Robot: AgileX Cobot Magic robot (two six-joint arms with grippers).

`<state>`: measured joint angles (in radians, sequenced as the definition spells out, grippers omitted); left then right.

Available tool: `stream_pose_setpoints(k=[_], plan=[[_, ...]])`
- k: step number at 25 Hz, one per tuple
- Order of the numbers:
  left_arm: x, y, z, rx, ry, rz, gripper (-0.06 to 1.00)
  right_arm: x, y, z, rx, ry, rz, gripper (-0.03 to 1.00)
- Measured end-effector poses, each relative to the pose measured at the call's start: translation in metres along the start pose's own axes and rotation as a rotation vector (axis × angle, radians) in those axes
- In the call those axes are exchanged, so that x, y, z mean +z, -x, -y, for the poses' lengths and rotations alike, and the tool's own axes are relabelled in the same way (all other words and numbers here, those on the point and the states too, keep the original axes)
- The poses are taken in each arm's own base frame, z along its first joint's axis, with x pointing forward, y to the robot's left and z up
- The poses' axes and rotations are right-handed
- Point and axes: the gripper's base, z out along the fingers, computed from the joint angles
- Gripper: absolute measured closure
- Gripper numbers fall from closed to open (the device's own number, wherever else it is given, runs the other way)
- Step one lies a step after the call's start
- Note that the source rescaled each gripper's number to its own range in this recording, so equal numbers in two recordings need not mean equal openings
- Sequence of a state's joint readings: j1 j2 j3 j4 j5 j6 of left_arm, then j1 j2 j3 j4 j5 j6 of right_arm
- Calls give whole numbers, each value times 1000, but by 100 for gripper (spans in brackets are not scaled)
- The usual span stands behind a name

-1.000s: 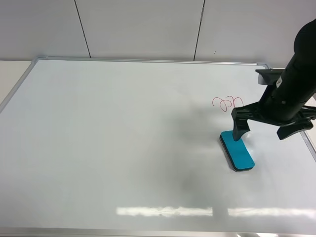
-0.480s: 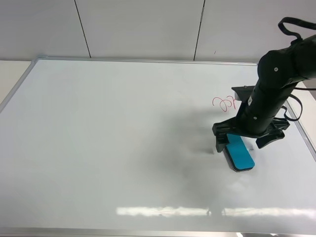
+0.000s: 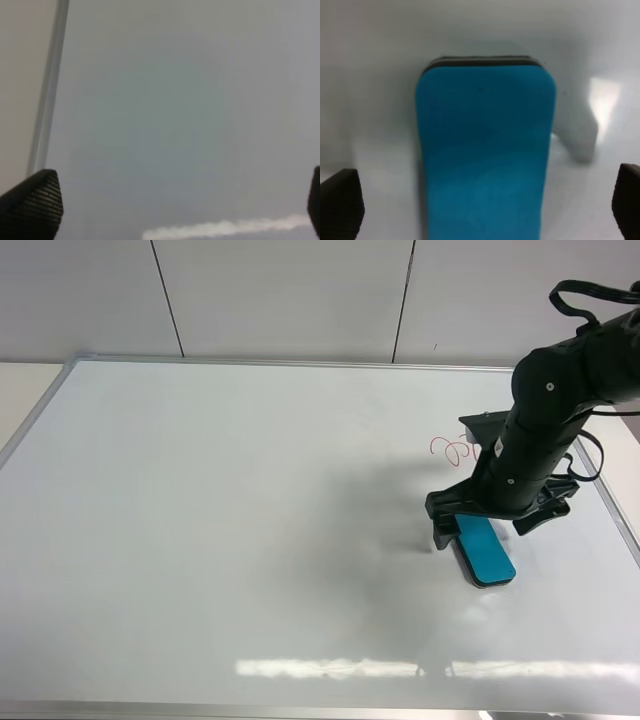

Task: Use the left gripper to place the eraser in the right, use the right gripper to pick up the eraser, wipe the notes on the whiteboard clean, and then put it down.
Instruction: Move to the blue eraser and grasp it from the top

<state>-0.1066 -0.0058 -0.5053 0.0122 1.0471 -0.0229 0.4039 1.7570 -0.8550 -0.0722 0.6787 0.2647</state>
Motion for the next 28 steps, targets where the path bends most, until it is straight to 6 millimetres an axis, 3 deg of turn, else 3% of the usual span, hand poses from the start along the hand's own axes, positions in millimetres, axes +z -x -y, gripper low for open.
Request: stream_pose_setpoints(k=[28], plan=[[0,0,0,0,0,0,-6,2,4,-4,-20,-24,52,-3]])
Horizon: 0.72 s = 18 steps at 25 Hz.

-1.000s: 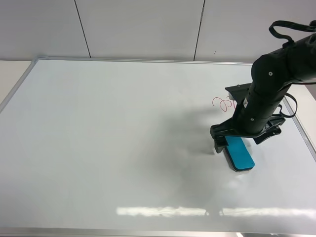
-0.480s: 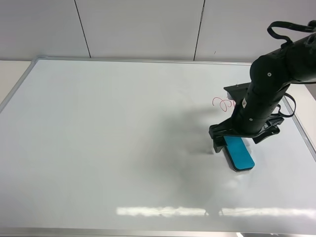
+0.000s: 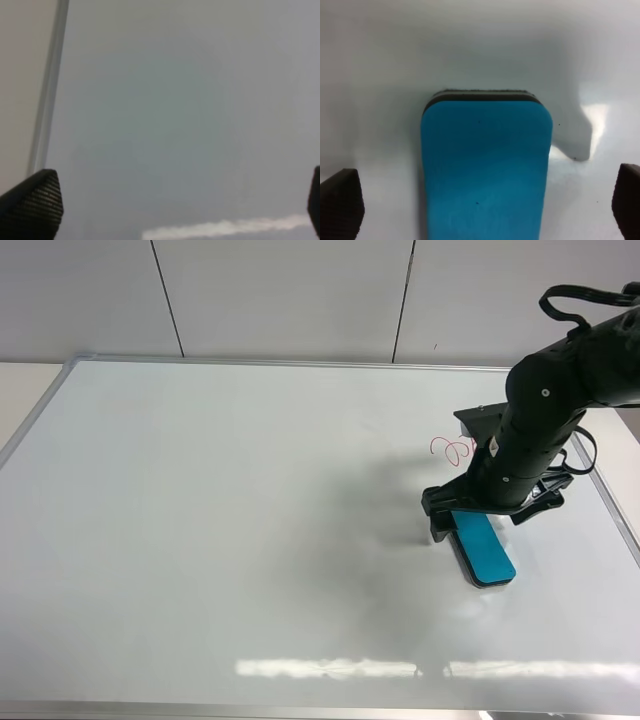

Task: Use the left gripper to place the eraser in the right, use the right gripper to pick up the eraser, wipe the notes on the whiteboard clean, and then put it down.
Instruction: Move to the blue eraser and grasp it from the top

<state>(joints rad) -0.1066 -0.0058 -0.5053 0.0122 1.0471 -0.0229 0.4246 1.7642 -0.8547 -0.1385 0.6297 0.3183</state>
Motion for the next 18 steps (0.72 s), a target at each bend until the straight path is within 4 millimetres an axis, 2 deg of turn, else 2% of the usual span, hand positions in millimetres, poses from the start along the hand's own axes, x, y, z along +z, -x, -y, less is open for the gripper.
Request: stream_pose_setpoints(k=[13,14,16,18], plan=[[0,0,0,0,0,0,-6,2,0,-2,25,15,-6,-3],[0,0,0,0,0,0,-6,2,0,-2,29,15,-6,1],[0,0,0,0,0,0,-6,2,0,-2,47,15,-6,24],[0,0,0,0,0,0,-6,2,0,-2,89,13,-8,72]])
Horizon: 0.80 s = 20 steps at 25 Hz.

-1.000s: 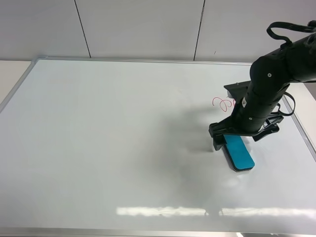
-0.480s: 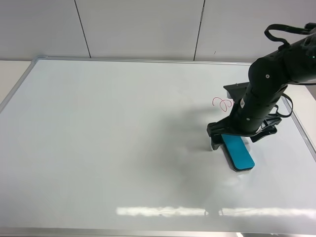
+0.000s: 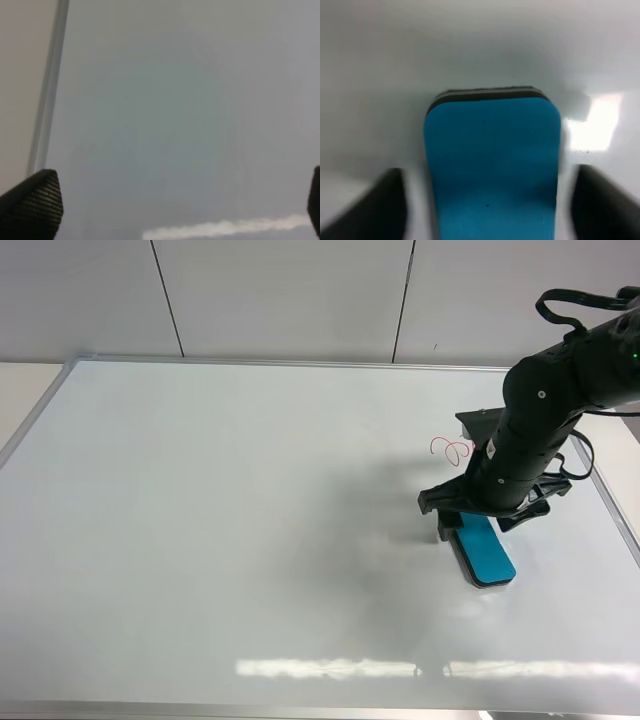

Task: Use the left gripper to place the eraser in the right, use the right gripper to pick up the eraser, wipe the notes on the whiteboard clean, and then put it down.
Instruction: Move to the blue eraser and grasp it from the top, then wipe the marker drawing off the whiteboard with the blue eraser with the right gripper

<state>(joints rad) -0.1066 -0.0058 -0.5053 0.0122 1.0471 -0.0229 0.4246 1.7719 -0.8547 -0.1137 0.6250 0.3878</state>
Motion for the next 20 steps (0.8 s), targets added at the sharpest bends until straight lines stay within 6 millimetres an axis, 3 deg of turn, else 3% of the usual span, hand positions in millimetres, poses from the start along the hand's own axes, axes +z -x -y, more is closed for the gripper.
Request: stream_pose_setpoints(k=[1,14,20], plan=[[0,0,0,0,0,0,-6,0,0,0,21,-2,-3,97],[0,0,0,1,1,0,-6,-2,-3,1,25,-18,-32,94],[0,0,0,1,1,0,-6,-27,20,13,23,-31,-31,94]])
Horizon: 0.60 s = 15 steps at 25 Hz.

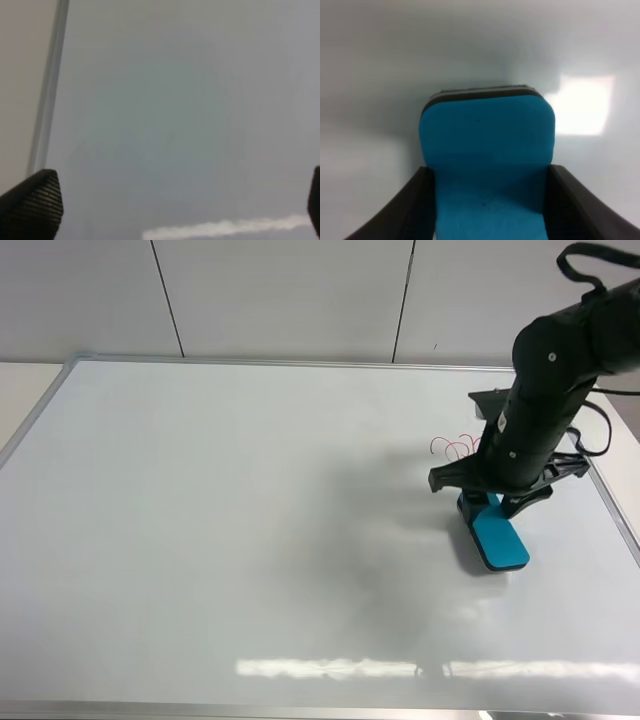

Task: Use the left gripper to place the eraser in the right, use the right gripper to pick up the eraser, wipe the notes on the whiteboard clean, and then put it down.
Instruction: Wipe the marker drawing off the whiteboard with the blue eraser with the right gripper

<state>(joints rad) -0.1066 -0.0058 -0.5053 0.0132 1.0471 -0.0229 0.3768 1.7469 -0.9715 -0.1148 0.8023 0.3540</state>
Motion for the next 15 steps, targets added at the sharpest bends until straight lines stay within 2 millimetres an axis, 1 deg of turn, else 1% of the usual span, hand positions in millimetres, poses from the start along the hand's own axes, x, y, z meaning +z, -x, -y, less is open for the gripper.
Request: stream_pose_setpoints(k=[4,7,9,12,13,14,15], plan=[[0,0,0,0,0,0,-6,-17,23,16,30,0,37,94],[0,0,0,0,0,0,-6,-26,46,21,36,-9,51,94],[0,0,0,0,0,0,-6,-21,60,18,19,-18,26,94],[0,0,0,0,0,0,-6,-13,87,13,4,-23,19,94],[0,0,0,0,0,0,-6,-13,87,13,4,-23,19,94],[0,0,0,0,0,0,-6,-7,103,9,-11,-21,21,94],[0,0,0,0,0,0,-6,0,111,7,-19,-19,13,94]])
